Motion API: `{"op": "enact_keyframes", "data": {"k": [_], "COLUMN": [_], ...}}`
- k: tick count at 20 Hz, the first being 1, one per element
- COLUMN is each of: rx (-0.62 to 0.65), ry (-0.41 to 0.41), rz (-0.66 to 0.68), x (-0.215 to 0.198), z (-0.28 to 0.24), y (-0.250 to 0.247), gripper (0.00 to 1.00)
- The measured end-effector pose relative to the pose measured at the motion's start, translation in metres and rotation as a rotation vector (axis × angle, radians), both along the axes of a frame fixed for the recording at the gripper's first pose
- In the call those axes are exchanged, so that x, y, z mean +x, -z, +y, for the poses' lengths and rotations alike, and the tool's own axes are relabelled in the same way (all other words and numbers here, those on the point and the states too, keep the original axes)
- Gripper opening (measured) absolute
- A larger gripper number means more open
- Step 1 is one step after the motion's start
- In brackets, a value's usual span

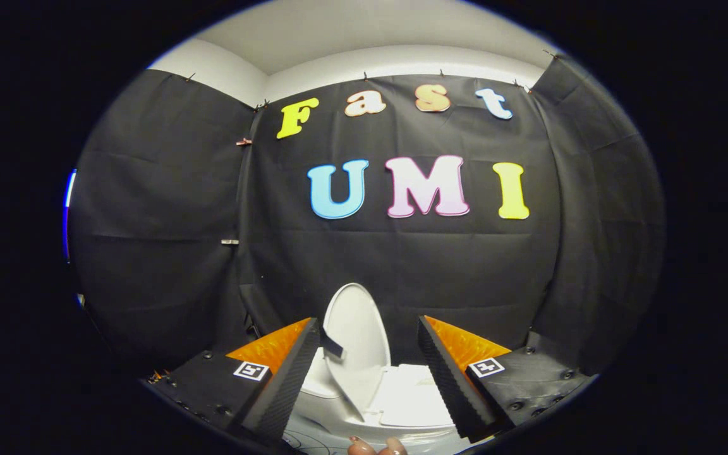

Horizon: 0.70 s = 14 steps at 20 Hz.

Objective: Open the toilet lid.

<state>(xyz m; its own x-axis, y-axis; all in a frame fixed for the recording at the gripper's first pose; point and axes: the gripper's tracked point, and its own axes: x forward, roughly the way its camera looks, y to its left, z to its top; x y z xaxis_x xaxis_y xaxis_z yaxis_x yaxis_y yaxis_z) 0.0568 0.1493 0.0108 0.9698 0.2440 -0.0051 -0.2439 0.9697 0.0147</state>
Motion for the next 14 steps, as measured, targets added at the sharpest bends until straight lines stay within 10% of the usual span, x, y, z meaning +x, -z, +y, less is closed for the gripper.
{"op": "enact_keyframes", "data": {"k": [14], "rx": [0.024], "ry": [0.084], "rz": [-0.037], "x": [-0.036], "z": [-0.073], "y": [-0.042], "gripper": [0.98]}}
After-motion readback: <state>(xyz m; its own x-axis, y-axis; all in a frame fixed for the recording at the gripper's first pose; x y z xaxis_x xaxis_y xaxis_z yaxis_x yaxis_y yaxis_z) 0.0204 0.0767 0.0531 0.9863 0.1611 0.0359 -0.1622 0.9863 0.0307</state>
